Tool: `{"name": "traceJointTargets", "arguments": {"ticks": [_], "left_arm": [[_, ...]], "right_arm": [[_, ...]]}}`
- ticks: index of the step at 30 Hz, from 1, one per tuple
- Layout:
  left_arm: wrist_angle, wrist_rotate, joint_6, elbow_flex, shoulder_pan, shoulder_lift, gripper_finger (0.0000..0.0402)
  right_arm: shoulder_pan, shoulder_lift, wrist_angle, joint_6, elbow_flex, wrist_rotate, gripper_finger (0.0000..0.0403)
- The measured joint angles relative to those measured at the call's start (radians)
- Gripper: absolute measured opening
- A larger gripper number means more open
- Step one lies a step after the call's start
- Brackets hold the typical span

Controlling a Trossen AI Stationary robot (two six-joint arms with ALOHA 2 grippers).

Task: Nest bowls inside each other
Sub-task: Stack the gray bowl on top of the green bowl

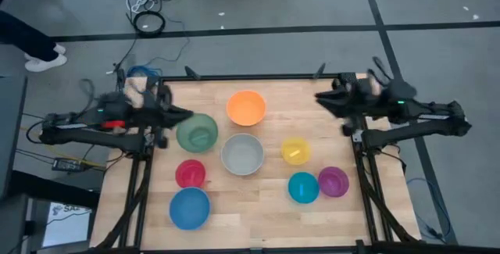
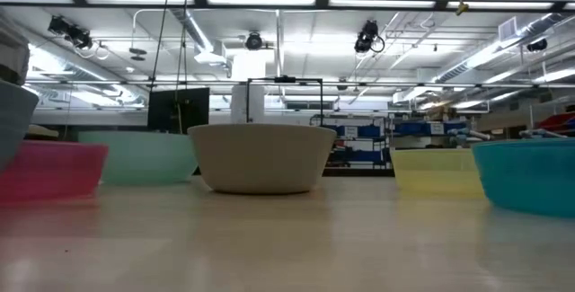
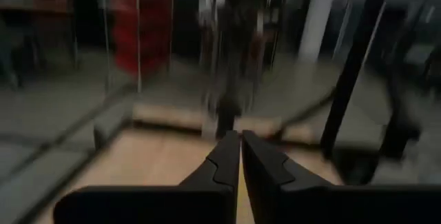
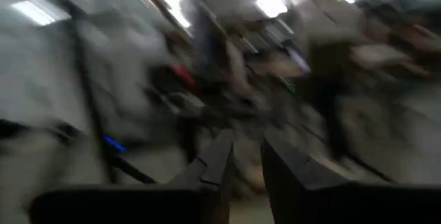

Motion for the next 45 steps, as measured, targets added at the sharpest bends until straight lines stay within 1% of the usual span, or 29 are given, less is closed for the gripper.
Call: {"name": "traceJointTargets", "arguments": {"ticks": [3, 5, 6, 8, 10, 13, 15, 18, 20, 22, 25, 28, 31, 35, 39, 41, 45], "left_arm": [[-0.084, 0.005, -0.008, 0.014, 0.0, 0.119, 0.0045], [-0.158, 0.007, -0.038, 0.052, 0.0, 0.189, 0.0061], [-0.208, 0.007, -0.05, 0.075, -0.001, 0.22, 0.007], [-0.299, 0.007, -0.073, 0.124, -0.006, 0.286, 0.009], [-0.377, 0.007, -0.075, 0.176, -0.017, 0.34, 0.0109], [-0.51, -0.004, -0.093, 0.272, -0.028, 0.413, 0.0133], [-0.631, -0.009, -0.103, 0.322, -0.039, 0.456, 0.0145], [-0.786, -0.016, -0.127, 0.391, -0.054, 0.513, 0.0152], [-0.909, -0.055, -0.145, 0.42, -0.06, 0.543, 0.0152], [-1.003, -0.095, -0.147, 0.428, -0.06, 0.568, 0.0151], [-1.121, -0.104, -0.132, 0.426, -0.06, 0.595, 0.0149], [-1.159, -0.089, -0.064, 0.426, -0.075, 0.609, 0.0147], [-1.133, -0.079, 0.002, 0.427, -0.095, 0.61, 0.0146], [-1.101, -0.092, 0.035, 0.418, -0.113, 0.609, 0.0146], [-1.073, -0.11, 0.04, 0.382, -0.12, 0.609, 0.0146], [-1.058, -0.115, 0.038, 0.364, -0.121, 0.609, 0.0146], [-1.019, -0.118, 0.033, 0.334, -0.121, 0.609, 0.0146]], "right_arm": [[0.008, 0.108, -0.216, -0.038, 0.092, 0.19, 0.0075], [0.022, 0.186, -0.362, -0.058, 0.151, 0.27, 0.0075], [0.027, 0.226, -0.407, -0.06, 0.174, 0.29, 0.0075], [0.038, 0.303, -0.444, -0.063, 0.21, 0.302, 0.0078], [0.053, 0.366, -0.444, -0.095, 0.238, 0.292, 0.0085], [0.065, 0.454, -0.451, -0.131, 0.275, 0.287, 0.0106], [0.066, 0.51, -0.465, -0.132, 0.297, 0.291, 0.0122], [0.065, 0.581, -0.506, -0.127, 0.331, 0.332, 0.0145], [0.065, 0.625, -0.534, -0.125, 0.35, 0.364, 0.0158], [0.065, 0.664, -0.576, -0.126, 0.367, 0.382, 0.0167], [0.065, 0.703, -0.63, -0.107, 0.397, 0.384, 0.0173], [0.07, 0.732, -0.684, -0.06, 0.425, 0.383, 0.0173], [0.08, 0.744, -0.718, -0.027, 0.437, 0.386, 0.0172], [0.092, 0.752, -0.759, 0.022, 0.436, 0.387, 0.0172], [0.092, 0.774, -0.794, 0.099, 0.436, 0.388, 0.0172], [0.09, 0.789, -0.794, 0.143, 0.436, 0.365, 0.0172], [0.079, 0.849, -0.795, 0.242, 0.436, 0.282, 0.0172]]}}
